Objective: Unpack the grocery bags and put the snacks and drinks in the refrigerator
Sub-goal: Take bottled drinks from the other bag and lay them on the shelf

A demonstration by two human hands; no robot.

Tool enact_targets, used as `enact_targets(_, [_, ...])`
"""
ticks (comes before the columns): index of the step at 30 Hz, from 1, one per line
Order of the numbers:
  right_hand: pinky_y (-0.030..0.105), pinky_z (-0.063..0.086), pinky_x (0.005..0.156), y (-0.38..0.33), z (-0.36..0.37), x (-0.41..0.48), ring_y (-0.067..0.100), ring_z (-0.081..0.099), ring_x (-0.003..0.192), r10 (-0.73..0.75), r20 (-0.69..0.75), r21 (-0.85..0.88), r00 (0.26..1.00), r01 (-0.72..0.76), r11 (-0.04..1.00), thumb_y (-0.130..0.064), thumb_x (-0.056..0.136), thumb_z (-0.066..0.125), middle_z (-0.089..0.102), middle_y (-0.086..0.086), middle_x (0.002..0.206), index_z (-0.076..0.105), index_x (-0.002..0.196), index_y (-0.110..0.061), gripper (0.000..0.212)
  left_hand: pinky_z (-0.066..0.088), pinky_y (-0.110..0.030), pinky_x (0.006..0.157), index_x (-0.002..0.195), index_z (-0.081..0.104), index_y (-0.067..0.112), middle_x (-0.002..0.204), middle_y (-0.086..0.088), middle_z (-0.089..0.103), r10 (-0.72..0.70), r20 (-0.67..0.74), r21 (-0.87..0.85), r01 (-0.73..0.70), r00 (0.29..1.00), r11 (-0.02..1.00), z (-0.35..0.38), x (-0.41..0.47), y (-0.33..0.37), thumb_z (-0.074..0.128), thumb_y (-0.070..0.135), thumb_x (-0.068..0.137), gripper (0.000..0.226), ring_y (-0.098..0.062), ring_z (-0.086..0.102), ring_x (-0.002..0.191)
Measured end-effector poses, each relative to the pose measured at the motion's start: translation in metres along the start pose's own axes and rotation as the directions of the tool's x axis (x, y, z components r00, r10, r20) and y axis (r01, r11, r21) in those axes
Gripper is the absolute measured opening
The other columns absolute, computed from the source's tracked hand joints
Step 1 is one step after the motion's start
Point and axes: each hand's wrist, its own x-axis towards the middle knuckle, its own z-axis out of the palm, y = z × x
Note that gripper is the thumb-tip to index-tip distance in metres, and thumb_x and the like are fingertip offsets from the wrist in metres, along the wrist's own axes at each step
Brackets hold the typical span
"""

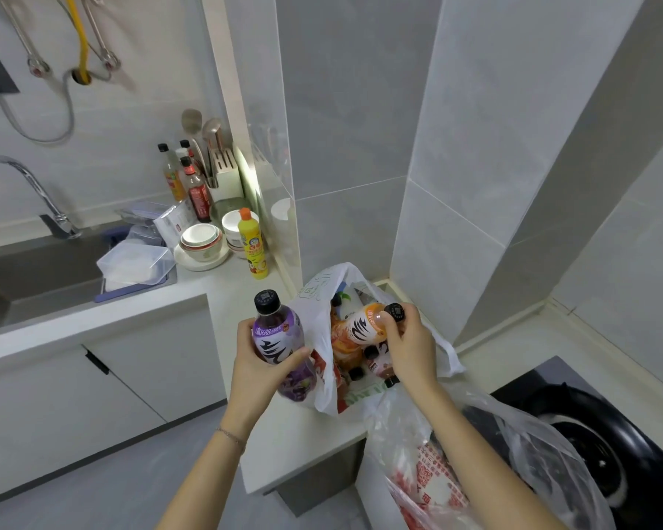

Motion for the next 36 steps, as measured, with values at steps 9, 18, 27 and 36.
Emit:
enact_targets(9, [0.029,0.052,0.069,-0.002,-0.027,-0.01,0.015,0.063,0.084,-0.028,-0.059,0.039,0.998,0.031,0.999,-0.04,0.097,0.05,0.066,-0.001,0.093,0.055,0.11,-0.015,0.028,0.055,-0.019,0.075,0.11,0.044,0.035,0.111,0.007,0.059,-0.007,0.007,0.008,0.007,1.0,1.0,0.001,-0.01,0.001,0.083,0.051,0.051,0.073,-0.001,0.062,0.098])
enact_targets(18, [0.009,0.043,0.058,-0.021,-0.048,-0.031,0.002,0.057,0.073,-0.128,0.017,0.222,0.992,0.121,0.968,-0.029,0.097,0.054,0.058,-0.011,0.081,0.051,0.101,-0.019,0.011,0.056,-0.021,0.075,0.11,0.044,0.038,0.11,0.013,0.059,-0.014,0.018,0.018,0.014,1.0,1.0,0.009,-0.035,0.017,0.084,0.053,0.049,0.074,0.003,0.062,0.097])
enact_targets(27, [0.034,0.054,0.081,-0.049,-0.058,-0.062,0.013,0.063,0.094,-0.348,0.121,0.406,0.93,0.273,0.872,-0.041,0.094,0.057,0.064,-0.012,0.096,0.056,0.104,-0.025,0.019,0.053,-0.014,0.074,0.109,0.045,0.036,0.107,0.013,0.061,0.001,-0.122,0.044,0.005,0.993,0.999,0.003,-0.099,0.041,0.087,0.02,0.065,0.063,0.004,0.062,0.096])
enact_targets(36, [0.015,0.047,0.074,-0.113,-0.024,-0.146,0.006,0.062,0.083,-0.559,0.328,0.655,0.761,0.243,0.715,-0.034,0.092,0.055,0.065,-0.011,0.086,0.058,0.096,-0.013,0.022,0.055,-0.021,0.082,0.115,0.046,0.035,0.112,0.011,0.062,-0.022,-0.399,0.018,0.032,0.917,0.999,-0.066,-0.193,0.063,0.088,0.034,0.057,0.071,0.002,0.061,0.101])
